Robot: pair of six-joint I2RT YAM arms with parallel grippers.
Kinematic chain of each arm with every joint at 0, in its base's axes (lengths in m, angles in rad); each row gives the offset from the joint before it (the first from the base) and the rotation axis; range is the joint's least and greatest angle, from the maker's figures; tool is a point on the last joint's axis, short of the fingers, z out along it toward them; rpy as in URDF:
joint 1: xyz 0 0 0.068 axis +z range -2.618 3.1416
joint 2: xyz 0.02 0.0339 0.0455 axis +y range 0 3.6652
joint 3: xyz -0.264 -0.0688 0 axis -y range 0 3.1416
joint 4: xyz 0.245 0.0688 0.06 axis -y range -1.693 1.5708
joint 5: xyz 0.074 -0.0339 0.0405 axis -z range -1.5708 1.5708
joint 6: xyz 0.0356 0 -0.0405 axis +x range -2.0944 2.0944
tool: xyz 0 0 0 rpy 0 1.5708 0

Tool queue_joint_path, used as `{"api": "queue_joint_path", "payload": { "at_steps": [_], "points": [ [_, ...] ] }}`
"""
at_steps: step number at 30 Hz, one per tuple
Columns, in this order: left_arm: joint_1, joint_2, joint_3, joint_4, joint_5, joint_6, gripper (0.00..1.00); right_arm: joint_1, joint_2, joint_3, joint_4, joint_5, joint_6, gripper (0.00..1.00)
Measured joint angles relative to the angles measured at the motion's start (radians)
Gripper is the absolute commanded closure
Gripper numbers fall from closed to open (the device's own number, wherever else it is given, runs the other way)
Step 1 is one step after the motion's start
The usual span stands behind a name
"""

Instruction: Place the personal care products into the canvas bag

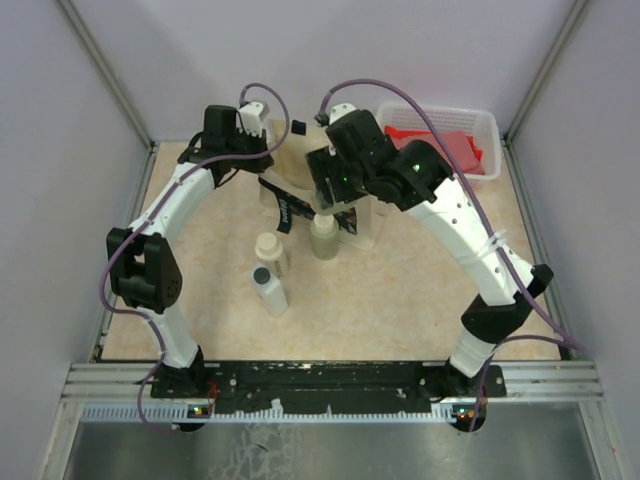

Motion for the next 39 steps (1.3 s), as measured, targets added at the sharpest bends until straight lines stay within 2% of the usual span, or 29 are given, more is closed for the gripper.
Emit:
{"api": "queue_joint_path", "payload": {
  "at_steps": [7,20,31,36,39],
  "points": [
    [0.000,0.000,0.000,0.000,0.000,0.000,1.00,-0.032,0.127,0.244,0.047,-0.065,-0.068,1.00],
    [0.000,0.000,0.000,-0.001,0.001,0.000,1.00,-0.237,0.357,0.257,0.178,-0.185,-0.149,1.00],
    [0.000,-0.004,0.001,-0.005,0.009,-0.005,1.00,-0.248,0.507,0.261,0.191,-0.246,-0.182,1.00],
    [0.000,-0.006,0.001,-0.011,0.009,-0.011,1.00,-0.248,0.605,0.354,0.138,-0.236,-0.197,1.00],
    [0.000,-0.010,0.001,-0.016,0.009,-0.015,1.00,-0.249,0.622,0.354,0.117,-0.224,-0.205,1.00]
  ]
}}
